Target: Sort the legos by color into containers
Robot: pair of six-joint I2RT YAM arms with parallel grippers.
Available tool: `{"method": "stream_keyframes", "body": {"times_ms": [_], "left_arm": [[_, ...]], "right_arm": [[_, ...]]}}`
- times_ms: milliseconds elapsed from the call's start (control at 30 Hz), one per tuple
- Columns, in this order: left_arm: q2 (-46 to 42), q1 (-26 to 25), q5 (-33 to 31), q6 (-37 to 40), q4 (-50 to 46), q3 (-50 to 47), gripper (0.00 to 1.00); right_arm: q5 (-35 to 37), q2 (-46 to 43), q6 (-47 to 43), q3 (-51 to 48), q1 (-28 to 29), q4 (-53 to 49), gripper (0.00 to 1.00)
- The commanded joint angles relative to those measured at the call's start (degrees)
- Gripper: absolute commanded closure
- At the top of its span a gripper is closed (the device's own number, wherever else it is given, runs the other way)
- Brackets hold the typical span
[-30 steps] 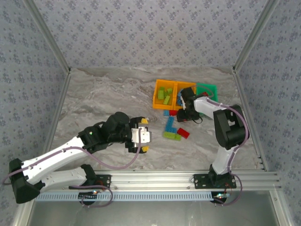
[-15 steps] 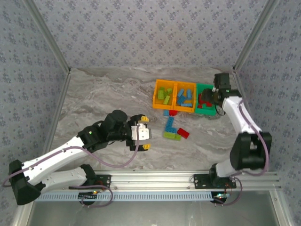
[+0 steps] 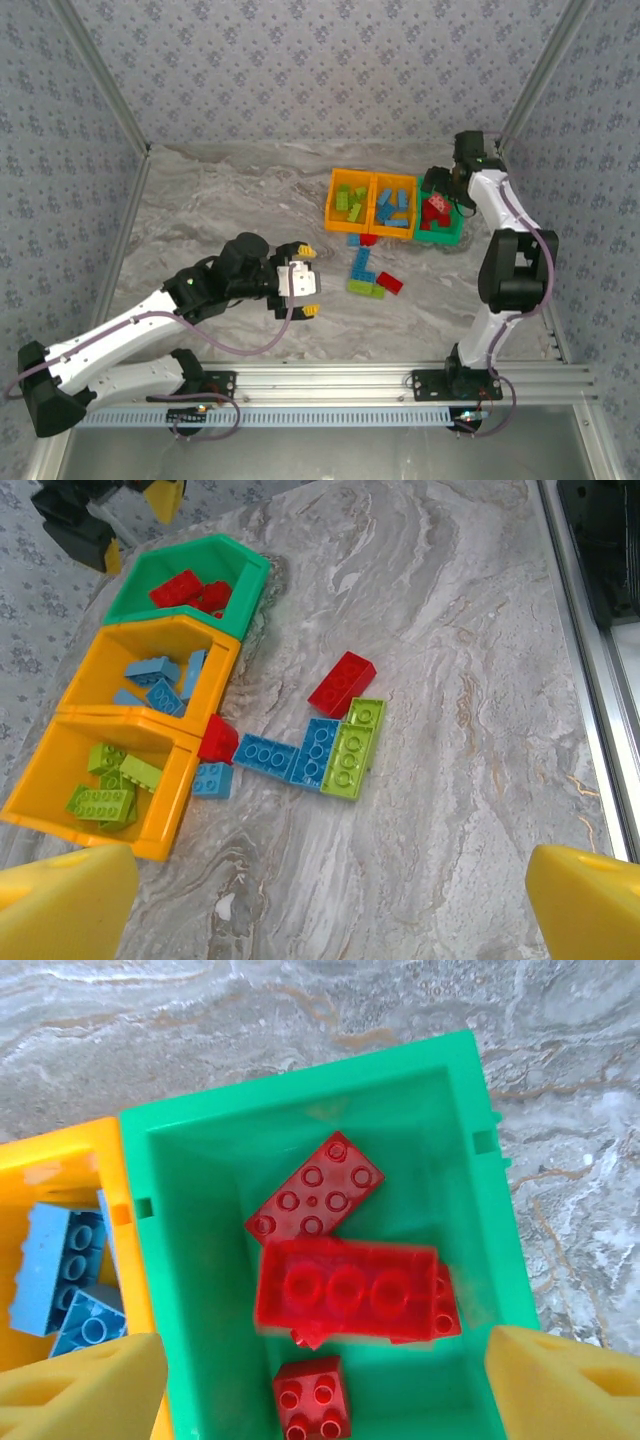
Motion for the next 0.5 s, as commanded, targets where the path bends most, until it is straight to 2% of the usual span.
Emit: {"method": "stream_keyframes", "body": {"times_ms": [0,100,167,267,467], "left_arm": [[0.68,0.81,0.89,-0.74,-0.4,1.34,0.01],[1.89,1.6,0.84,-3.85,0.74,1.95,0.01],[3.64,1.81,-0.64,-9.35,2.69,3.09,0.01],[9.23,1.72,-2.98,-20.48,4.91,7.05,0.01],[27.74,0.97,-11.28,-46.06,4.05,20.42,0.01]], "right_arm": [[-1.91,-9.96,1.75,-3.01,-0.53,-3.28,0.06],[-5.65,-21.68,3.71,-11.35,0.53,-2.14,0.03],[-7.59,-30.94,5.04,-17.29,2.61,-1.39,0.0],[-10.93,-44.88,6.36,-26.87,7.85,-1.92,0.0],[-9.98,-63.53,12.41,-35.08,19.6,-17.46,0.0]]}}
